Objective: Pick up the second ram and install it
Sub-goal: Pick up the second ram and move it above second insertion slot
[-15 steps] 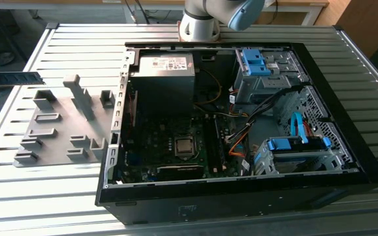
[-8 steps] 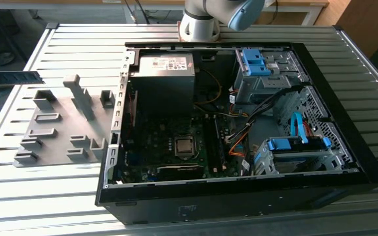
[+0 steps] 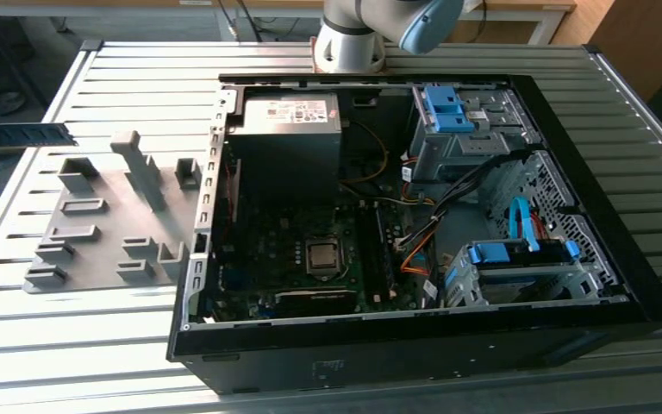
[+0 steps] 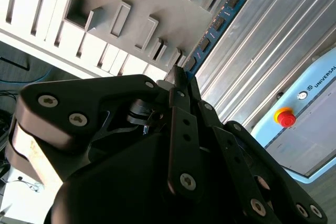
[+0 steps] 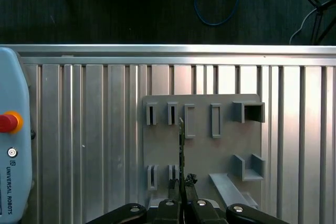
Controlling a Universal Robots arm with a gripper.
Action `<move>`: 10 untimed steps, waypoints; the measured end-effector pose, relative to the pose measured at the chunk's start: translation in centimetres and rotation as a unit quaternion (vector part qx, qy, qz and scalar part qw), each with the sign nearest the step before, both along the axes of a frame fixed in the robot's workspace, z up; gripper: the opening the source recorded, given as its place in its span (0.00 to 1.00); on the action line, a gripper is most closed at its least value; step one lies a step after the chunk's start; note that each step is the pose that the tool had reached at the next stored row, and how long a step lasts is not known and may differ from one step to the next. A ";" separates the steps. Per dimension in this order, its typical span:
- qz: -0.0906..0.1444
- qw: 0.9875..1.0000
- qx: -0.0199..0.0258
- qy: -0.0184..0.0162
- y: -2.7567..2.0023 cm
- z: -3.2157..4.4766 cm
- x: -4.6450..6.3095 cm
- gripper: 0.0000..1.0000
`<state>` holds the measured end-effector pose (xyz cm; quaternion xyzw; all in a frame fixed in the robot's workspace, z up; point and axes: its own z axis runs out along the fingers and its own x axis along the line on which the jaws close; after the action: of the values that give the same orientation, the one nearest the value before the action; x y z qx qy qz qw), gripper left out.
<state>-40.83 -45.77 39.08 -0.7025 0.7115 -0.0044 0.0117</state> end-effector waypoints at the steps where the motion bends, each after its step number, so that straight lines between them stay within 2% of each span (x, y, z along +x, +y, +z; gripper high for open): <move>1: 0.000 1.000 0.000 0.000 0.00 0.02 0.0 0.14; 10: 0.000 1.000 0.000 0.000 0.00 0.22 0.0 0.14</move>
<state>-40.83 -45.76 39.30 -0.7025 0.7115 -0.0044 0.0117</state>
